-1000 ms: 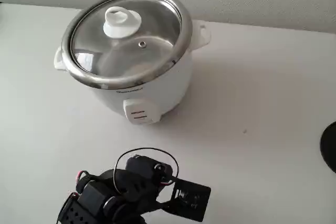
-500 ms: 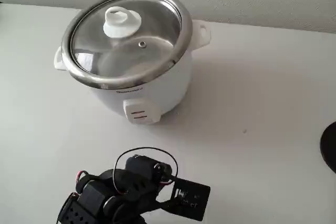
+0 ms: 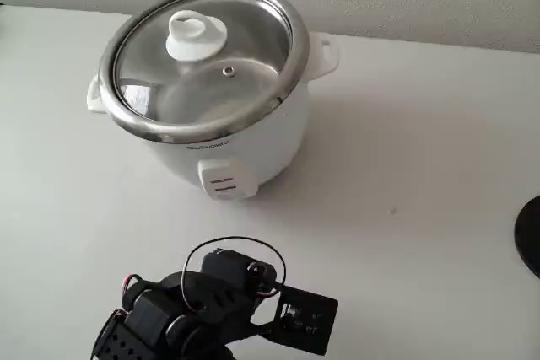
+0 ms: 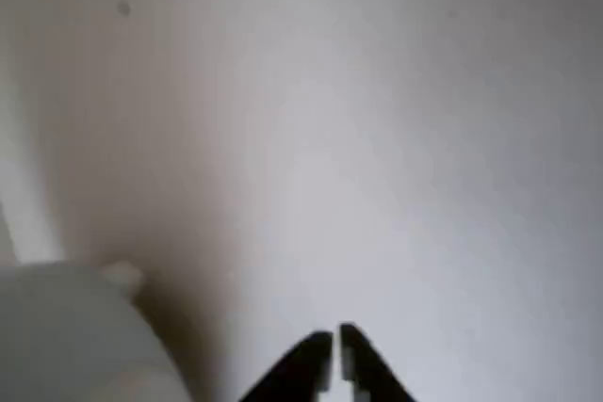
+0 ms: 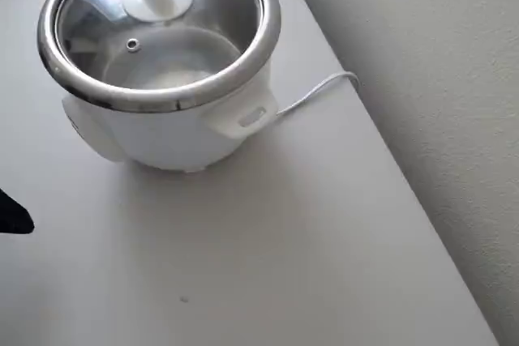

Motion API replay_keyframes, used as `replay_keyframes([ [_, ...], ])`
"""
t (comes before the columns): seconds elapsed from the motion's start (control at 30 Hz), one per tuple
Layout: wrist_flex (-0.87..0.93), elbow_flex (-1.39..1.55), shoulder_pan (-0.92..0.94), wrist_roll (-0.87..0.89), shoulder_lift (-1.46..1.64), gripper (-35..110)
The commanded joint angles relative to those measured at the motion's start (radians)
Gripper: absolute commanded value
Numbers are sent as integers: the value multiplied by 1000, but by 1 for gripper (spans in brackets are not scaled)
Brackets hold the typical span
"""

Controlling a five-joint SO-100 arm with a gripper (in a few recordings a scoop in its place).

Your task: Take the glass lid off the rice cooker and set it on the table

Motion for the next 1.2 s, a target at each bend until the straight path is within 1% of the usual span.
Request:
replay_keyframes([
  [0.0,32,25,-8,9,0,0],
  [0.43,32,25,-8,8,0,1],
  [0.53,21,25,-18,-20,0,5],
  [0.63,-29,32,0,-77,0,5],
  [0.67,-44,32,15,-94,0,6],
  [0.73,-69,28,72,-100,0,19],
  [0.77,-91,20,109,-106,0,22],
  [0.93,-245,-54,325,-233,3,22],
  [1.0,-296,-84,399,-287,12,25],
  [1.07,-370,-112,434,-318,25,27],
  [1.17,-420,-210,423,-325,21,30],
])
